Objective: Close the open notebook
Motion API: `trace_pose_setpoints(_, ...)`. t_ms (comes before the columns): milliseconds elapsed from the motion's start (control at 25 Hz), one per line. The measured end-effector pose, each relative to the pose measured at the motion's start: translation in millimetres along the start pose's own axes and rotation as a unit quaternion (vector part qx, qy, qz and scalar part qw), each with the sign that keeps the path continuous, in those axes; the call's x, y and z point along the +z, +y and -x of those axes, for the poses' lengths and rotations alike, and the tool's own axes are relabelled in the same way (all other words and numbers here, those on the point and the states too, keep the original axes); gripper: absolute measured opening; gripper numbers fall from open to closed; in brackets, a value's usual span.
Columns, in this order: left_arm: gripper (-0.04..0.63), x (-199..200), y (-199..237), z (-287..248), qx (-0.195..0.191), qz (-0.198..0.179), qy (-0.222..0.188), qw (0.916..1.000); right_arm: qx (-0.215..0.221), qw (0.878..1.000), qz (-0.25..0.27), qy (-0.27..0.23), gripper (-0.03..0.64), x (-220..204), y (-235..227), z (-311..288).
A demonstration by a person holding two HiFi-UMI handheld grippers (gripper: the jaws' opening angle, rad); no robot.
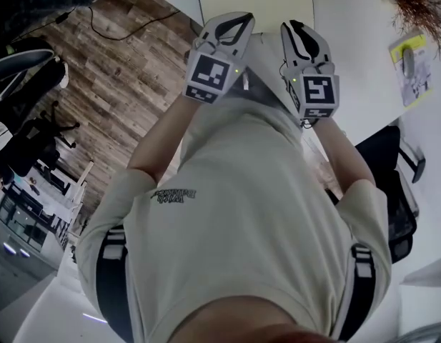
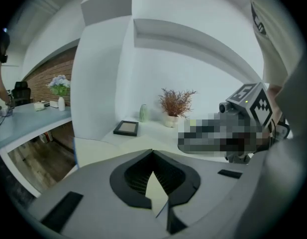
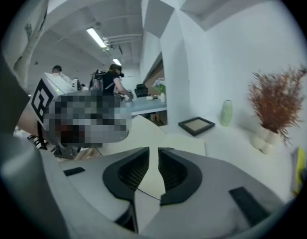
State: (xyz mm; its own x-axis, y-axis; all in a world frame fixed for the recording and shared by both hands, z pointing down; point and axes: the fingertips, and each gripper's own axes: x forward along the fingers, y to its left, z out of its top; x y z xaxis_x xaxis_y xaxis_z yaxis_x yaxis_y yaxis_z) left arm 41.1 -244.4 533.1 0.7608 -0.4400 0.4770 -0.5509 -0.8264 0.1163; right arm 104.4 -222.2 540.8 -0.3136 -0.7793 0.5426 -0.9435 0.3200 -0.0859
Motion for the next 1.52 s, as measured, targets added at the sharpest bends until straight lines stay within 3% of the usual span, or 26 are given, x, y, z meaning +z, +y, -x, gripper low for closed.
trace_pose_setpoints(120,0.012,0,25,36,0.049,0.017,-0.014,0.9986,0.077,0.994,0.074,-0.021,0.147,22,58,-15)
trace_pose_setpoints(240,0.012,-12,50,68,0.101,0.036,-0.023,0.9940,0.129,0.980,0.149,-0.032,0.164,30,107,-24)
trace_pose_setpoints(360,0.012,-32,65,87,0.135,0.054,-0.018,0.9892,0.164,0.972,0.166,-0.021,0.184,21,136,-35)
trace_pose_setpoints(520,0.012,-55,79,94,0.153,0.068,-0.014,0.9857,0.171,0.971,0.165,-0.007,0.184,9,147,-61)
trace_pose_setpoints(600,0.012,-61,84,95,0.155,0.072,-0.014,0.9851,0.164,0.973,0.160,-0.011,0.116,11,146,-69)
trace_pose_setpoints(760,0.012,-48,75,96,0.134,0.067,-0.021,0.9885,0.130,0.981,0.140,-0.035,0.081,26,137,-52)
trace_pose_setpoints(1000,0.012,-2,35,68,0.058,0.026,-0.035,0.9974,0.011,0.994,0.095,-0.044,0.048,37,72,8)
trace_pose_setpoints(1240,0.012,-13,-1,2,0.000,0.001,-0.008,1.0000,-0.095,0.992,0.080,0.002,0.069,-9,-17,27)
trace_pose_setpoints(1520,0.012,-44,-24,-49,-0.034,-0.019,0.040,0.9984,-0.117,0.990,-0.012,0.079,0.110,-77,-67,10)
